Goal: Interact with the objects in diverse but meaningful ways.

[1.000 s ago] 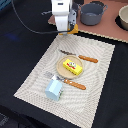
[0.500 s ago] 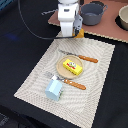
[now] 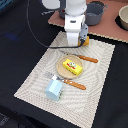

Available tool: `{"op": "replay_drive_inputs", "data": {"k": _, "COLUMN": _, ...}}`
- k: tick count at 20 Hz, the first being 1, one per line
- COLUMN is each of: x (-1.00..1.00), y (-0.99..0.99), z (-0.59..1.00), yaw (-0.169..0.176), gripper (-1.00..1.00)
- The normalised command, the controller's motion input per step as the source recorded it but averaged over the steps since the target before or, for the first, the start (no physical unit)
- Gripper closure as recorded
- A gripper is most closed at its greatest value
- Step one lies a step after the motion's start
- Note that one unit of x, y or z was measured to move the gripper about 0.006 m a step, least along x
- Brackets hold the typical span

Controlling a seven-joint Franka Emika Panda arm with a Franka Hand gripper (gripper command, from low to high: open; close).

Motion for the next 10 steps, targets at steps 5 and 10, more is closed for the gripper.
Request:
{"op": "replay_drive_inputs", "data": {"k": 5, "x": 0.34, "y": 0.46, "z": 1.00, "yaw": -0.010, "gripper": -1.00}}
{"op": "replay_drive_inputs", "data": {"k": 10, "x": 0.50, "y": 0.12, "z": 0.96, "yaw": -0.061, "gripper": -1.00}}
